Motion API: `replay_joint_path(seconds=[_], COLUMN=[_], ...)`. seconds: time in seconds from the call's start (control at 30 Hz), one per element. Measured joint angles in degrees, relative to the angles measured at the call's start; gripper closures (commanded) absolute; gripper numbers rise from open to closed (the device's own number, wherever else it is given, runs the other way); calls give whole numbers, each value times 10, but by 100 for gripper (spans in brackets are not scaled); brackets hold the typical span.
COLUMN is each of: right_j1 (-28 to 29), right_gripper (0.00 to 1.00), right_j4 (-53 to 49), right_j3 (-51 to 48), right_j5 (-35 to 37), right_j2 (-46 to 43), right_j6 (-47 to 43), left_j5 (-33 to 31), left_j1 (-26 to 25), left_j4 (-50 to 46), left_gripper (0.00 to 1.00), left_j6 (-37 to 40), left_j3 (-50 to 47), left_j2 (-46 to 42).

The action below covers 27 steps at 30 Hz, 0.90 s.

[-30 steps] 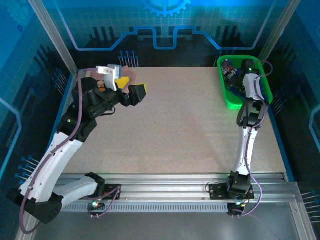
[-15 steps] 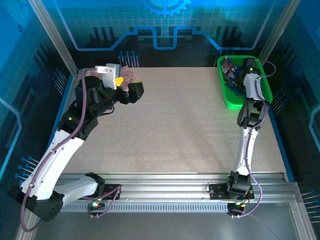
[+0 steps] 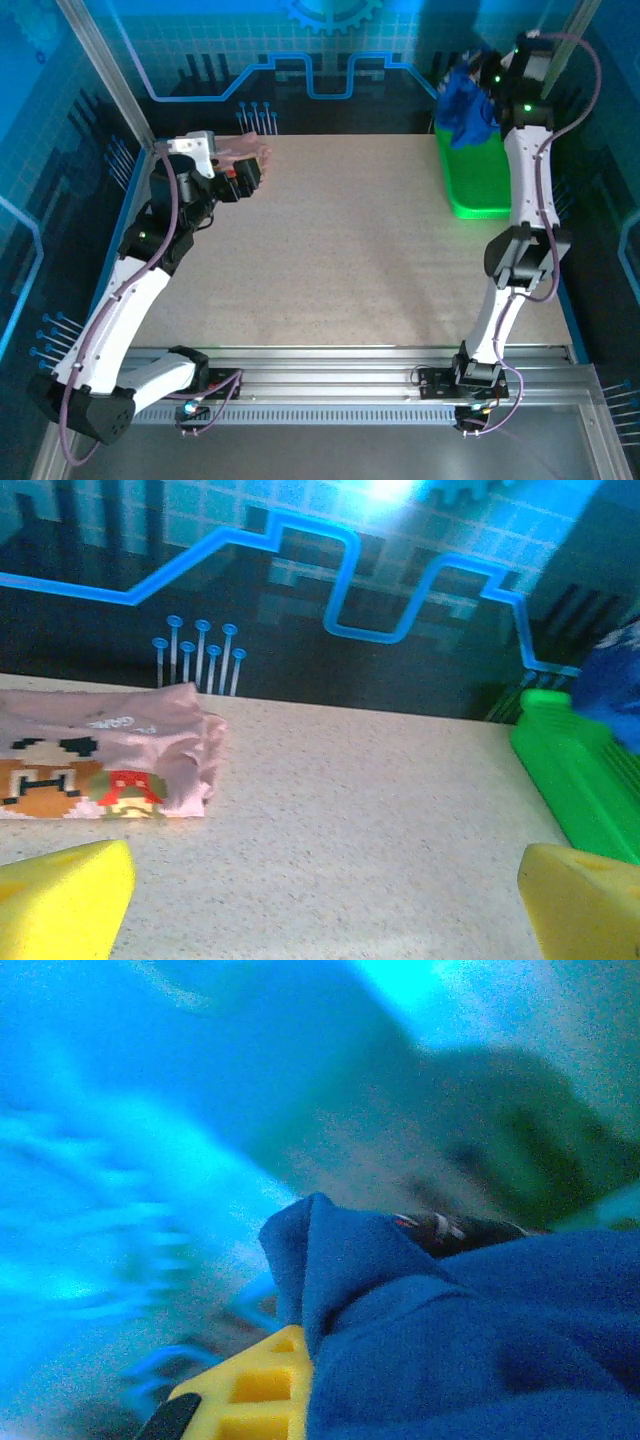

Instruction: Fold and stack the t-shirts

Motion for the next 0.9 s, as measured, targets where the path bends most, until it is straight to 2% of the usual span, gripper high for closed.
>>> replay_joint_path(seconds=[0.1,0.23,0.3,0.4,0.47,0.5,0.53,0.57,0.6,0.63,0.77,0.9], right_j1=[51,151,195,240,253,256,257,258,258,258,246,212], right_gripper=[100,100,100,100,97,91,81,61,45,39,30,28], right_j4=[4,-21,-30,-64,-95,-108,-119,-124,-134,-141,-162,-210], right_j3=[96,265,294,283,229,177,122,49,-19,-76,-272,-353], right_j5=[-56,-130,-162,-196,-208,-213,-215,-217,-217,-216,-187,-119], right_j2=[0,52,62,60,44,28,11,-11,-29,-40,-54,-54], right_j6=[25,68,89,109,110,108,105,100,95,90,49,-17], left_j5=[-2,-11,-22,-43,-57,-63,-64,-64,-63,-61,-27,19], left_j1=[22,49,57,60,60,60,60,60,60,60,53,25], left_j4=[8,4,0,-4,-7,-13,-17,-18,-19,-21,-32,-61], left_gripper=[1,1,1,1,1,1,1,1,1,1,1,1], left_j6=[0,0,1,5,6,7,7,7,7,7,2,-17], left_j3=[3,38,61,88,92,92,91,87,80,70,14,-41], left_j2=[12,41,48,45,33,25,16,5,-7,-19,-50,-32])
